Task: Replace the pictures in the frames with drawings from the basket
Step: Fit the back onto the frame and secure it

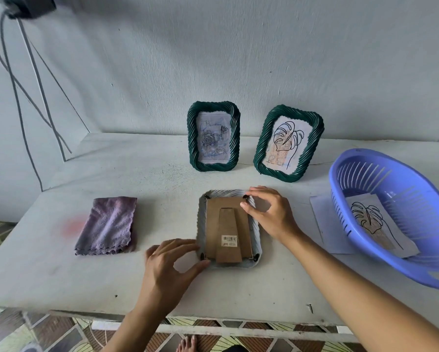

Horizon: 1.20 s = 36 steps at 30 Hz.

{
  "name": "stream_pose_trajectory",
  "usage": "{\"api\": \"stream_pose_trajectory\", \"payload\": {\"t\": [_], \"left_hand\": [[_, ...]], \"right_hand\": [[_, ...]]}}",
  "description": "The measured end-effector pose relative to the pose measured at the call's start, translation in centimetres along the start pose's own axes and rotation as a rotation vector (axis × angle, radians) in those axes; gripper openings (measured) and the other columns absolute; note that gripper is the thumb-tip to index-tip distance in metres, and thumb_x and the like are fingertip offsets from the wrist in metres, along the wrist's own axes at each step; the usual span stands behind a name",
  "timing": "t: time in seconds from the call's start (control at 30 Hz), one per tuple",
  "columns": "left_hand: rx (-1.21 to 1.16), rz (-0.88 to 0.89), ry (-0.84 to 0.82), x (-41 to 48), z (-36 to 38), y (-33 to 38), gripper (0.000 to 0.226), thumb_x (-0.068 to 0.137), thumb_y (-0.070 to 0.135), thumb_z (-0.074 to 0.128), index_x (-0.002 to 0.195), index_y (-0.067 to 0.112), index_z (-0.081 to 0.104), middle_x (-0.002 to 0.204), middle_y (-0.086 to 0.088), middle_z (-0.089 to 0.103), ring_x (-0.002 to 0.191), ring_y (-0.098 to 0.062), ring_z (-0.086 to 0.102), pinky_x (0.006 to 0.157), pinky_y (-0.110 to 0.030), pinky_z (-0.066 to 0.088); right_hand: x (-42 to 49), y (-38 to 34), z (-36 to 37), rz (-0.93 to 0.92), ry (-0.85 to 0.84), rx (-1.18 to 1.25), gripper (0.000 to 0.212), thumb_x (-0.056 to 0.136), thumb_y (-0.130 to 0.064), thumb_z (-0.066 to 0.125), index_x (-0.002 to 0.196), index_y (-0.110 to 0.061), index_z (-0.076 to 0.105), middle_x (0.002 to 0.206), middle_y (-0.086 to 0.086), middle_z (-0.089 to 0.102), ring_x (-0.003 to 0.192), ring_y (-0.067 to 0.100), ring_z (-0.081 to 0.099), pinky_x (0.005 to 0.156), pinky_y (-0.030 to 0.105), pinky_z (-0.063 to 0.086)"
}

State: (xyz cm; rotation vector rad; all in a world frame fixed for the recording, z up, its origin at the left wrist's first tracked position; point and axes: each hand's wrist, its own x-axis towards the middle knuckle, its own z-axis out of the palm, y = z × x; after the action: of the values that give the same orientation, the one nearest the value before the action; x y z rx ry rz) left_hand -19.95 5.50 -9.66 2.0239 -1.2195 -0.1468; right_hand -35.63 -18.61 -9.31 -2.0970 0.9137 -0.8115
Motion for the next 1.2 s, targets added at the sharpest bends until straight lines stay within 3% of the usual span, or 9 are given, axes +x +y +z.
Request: {"api": "stream_pose_trajectory", "payload": {"t": [0.23, 0.3, 0.5, 0.7, 0.87, 1.03, 1.2], "left_hand": [[0.003, -0.006, 0.048, -0.6, 0.6, -0.1, 0.027, 0.076, 0.067, 0.066, 0.085, 0.044, 0.077, 0.100, 0.033, 0.069, 0.109, 0.005, 0.061, 0.086, -0.053, 0.044], [0.019, -0.011, 0.044, -0.6, 0.5, 0.2, 0.028, 0.077, 0.068, 0.064, 0.086, 0.045, 0.077, 0.101, 0.032, 0.069, 0.111, 0.003, 0.059, 0.086, -0.053, 0.040], [0.011, -0.053, 0.055, -1.0, 0.5, 1.4, 0.029, 0.078, 0.067, 0.062, 0.087, 0.044, 0.077, 0.102, 0.033, 0.066, 0.110, 0.001, 0.057, 0.088, -0.051, 0.035], [-0.036, -0.269, 0.075, -1.5, 0.8, 3.1, 0.012, 0.077, 0.069, 0.067, 0.079, 0.057, 0.068, 0.087, 0.030, 0.062, 0.094, -0.004, 0.050, 0.081, -0.041, 0.027], [0.059, -0.397, 0.142, -1.1, 1.9, 4.3, 0.030, 0.078, 0.065, 0.070, 0.068, 0.036, 0.069, 0.075, 0.023, 0.065, 0.091, -0.008, 0.047, 0.080, -0.041, 0.025], [0.039, -0.424, 0.159, -1.1, 2.1, 4.8, 0.029, 0.073, 0.061, 0.076, 0.066, 0.034, 0.068, 0.071, 0.024, 0.064, 0.091, -0.005, 0.043, 0.086, -0.046, 0.030], [0.005, -0.417, 0.181, -1.3, 2.0, 5.0, 0.027, 0.073, 0.058, 0.078, 0.064, 0.035, 0.067, 0.070, 0.024, 0.064, 0.087, -0.008, 0.048, 0.082, -0.043, 0.025]], "right_hand": [[-7.2, -1.6, -1.2, -0.135, 0.034, -0.171, 0.025, 0.083, -0.045, 0.070, 0.091, -0.022, 0.076, 0.096, -0.010, 0.063, 0.097, 0.008, 0.059, 0.084, 0.034, 0.051], [-9.2, -1.8, -1.3, -0.134, 0.051, -0.182, 0.026, 0.084, -0.045, 0.070, 0.093, -0.021, 0.076, 0.099, -0.010, 0.064, 0.099, 0.010, 0.061, 0.084, 0.038, 0.052], [-11.5, -1.4, -1.2, -0.044, 0.072, -0.093, 0.030, 0.076, -0.040, 0.082, 0.092, -0.016, 0.077, 0.115, -0.010, 0.069, 0.105, 0.005, 0.066, 0.090, 0.034, 0.055], [-11.4, -1.9, -1.2, 0.006, 0.095, -0.036, 0.023, 0.069, -0.028, 0.091, 0.081, -0.014, 0.077, 0.113, -0.008, 0.071, 0.101, 0.002, 0.067, 0.091, 0.022, 0.052], [-11.6, -2.1, -0.8, 0.055, 0.129, -0.002, 0.018, 0.071, -0.022, 0.089, 0.081, -0.012, 0.079, 0.112, -0.009, 0.072, 0.099, 0.000, 0.067, 0.090, 0.019, 0.052], [-11.8, -2.2, -0.7, 0.073, 0.180, -0.016, 0.020, 0.068, -0.021, 0.092, 0.081, -0.012, 0.080, 0.108, -0.007, 0.074, 0.097, 0.000, 0.068, 0.092, 0.014, 0.049], [-12.0, -2.3, -0.6, 0.075, 0.200, -0.002, 0.019, 0.066, -0.019, 0.093, 0.074, -0.011, 0.078, 0.103, -0.003, 0.075, 0.092, 0.004, 0.070, 0.087, 0.024, 0.055]]}}
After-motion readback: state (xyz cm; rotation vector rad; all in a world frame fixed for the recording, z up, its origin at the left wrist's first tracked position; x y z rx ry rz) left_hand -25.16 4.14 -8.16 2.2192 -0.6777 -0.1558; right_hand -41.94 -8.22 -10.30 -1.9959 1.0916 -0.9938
